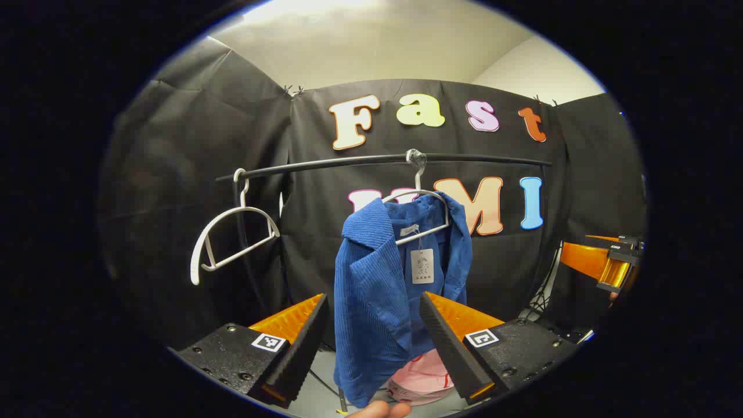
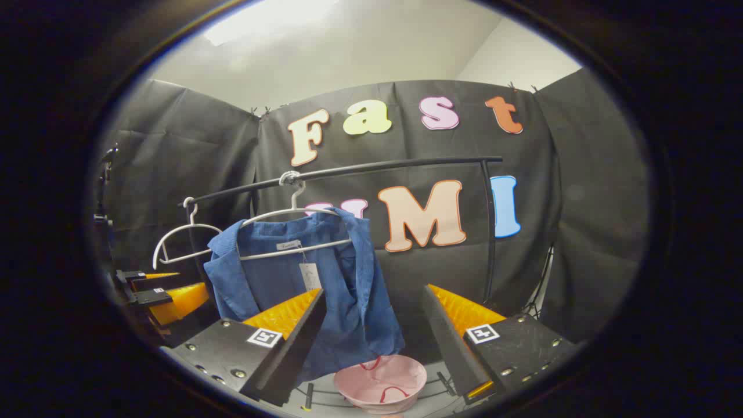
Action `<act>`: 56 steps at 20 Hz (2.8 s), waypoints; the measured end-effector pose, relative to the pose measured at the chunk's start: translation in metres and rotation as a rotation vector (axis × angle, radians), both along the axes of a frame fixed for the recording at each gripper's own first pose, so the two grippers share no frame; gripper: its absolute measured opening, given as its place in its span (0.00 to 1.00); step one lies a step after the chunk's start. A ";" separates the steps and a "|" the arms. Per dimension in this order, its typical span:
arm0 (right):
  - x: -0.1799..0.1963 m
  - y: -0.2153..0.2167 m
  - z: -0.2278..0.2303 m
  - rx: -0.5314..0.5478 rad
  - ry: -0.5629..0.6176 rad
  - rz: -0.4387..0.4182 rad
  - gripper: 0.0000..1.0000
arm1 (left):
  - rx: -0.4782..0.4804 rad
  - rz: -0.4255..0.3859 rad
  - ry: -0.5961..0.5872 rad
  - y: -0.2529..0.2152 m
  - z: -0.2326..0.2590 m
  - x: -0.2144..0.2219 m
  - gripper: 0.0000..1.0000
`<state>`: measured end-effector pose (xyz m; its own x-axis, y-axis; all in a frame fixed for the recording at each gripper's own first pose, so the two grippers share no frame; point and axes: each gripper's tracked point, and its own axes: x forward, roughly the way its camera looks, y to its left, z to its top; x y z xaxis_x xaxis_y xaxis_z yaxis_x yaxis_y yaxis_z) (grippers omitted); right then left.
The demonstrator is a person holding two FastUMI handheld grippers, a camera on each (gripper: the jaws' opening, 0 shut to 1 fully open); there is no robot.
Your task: Grasp the clothes on the hanger with both hands and then place them into the laundry hamper below.
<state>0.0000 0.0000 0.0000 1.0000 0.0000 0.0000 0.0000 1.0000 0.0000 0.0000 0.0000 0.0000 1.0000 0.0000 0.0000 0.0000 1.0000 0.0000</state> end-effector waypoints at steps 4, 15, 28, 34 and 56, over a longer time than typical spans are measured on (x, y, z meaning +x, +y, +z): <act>0.016 -0.007 0.000 -0.015 0.000 0.031 1.00 | 0.002 0.029 0.001 -0.010 0.002 0.003 1.00; 0.040 -0.018 -0.003 -0.002 0.008 0.086 0.97 | 0.022 0.075 -0.016 -0.028 0.010 0.013 0.96; 0.070 -0.030 -0.015 0.013 0.053 0.143 0.97 | 0.002 0.183 0.005 -0.015 -0.021 0.063 0.97; 0.089 -0.019 -0.036 0.013 0.089 0.177 0.97 | -0.003 0.209 0.012 -0.013 -0.028 0.081 0.92; 0.272 0.021 -0.069 -0.003 0.170 0.243 1.00 | -0.018 0.152 0.084 -0.024 -0.025 0.099 0.10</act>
<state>0.2718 0.0214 -0.0692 0.9562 0.2394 -0.1683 -0.2399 0.9706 0.0175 0.0993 -0.0235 -0.0249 0.9849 0.1506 -0.0851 -0.1521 0.9883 -0.0117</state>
